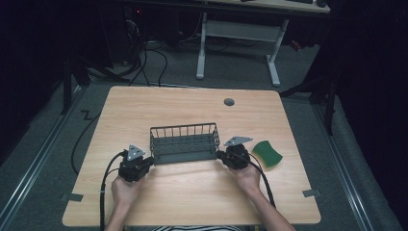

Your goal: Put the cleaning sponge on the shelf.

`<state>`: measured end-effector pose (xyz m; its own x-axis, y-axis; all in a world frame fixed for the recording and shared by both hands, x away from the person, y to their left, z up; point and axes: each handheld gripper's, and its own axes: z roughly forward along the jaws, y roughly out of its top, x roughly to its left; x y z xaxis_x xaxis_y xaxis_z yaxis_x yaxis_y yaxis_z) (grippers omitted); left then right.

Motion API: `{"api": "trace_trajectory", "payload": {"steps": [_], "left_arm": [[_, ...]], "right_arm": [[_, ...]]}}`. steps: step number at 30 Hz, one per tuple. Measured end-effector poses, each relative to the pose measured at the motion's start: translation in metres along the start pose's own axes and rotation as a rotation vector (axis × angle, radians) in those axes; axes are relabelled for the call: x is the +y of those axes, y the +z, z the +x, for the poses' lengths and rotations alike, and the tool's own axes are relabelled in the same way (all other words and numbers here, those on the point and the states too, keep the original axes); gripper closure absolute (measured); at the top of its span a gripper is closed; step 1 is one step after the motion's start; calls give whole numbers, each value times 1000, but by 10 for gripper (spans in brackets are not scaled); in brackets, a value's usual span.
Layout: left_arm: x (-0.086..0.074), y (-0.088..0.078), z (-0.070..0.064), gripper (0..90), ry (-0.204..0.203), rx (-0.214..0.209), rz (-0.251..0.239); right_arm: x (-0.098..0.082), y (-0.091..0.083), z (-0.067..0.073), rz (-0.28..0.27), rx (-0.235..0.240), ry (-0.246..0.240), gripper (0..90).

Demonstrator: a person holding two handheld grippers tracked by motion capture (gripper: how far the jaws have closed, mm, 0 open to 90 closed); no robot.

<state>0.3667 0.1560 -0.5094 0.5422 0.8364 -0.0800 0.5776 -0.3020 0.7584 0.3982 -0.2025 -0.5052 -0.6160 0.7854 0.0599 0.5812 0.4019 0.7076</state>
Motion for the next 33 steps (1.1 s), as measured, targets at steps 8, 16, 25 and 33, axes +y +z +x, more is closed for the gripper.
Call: {"api": "trace_trajectory", "payload": {"steps": [8, 16, 25, 33], "left_arm": [[-10, -9, -14, 866, 23, -28, -7], [-18, -15, -25, 865, 36, -54, -16], [-20, -17, -30, 826, 43, -85, -14], [-30, -26, -16, 458, 29, -99, -33]], "right_arm": [[-17, -17, 9, -2, -2, -12, 864], [-31, -30, 14, -2, 0, -13, 863], [-40, -36, 14, 4, -9, 3, 693], [-50, -47, 11, -48, -65, -2, 498]]}}
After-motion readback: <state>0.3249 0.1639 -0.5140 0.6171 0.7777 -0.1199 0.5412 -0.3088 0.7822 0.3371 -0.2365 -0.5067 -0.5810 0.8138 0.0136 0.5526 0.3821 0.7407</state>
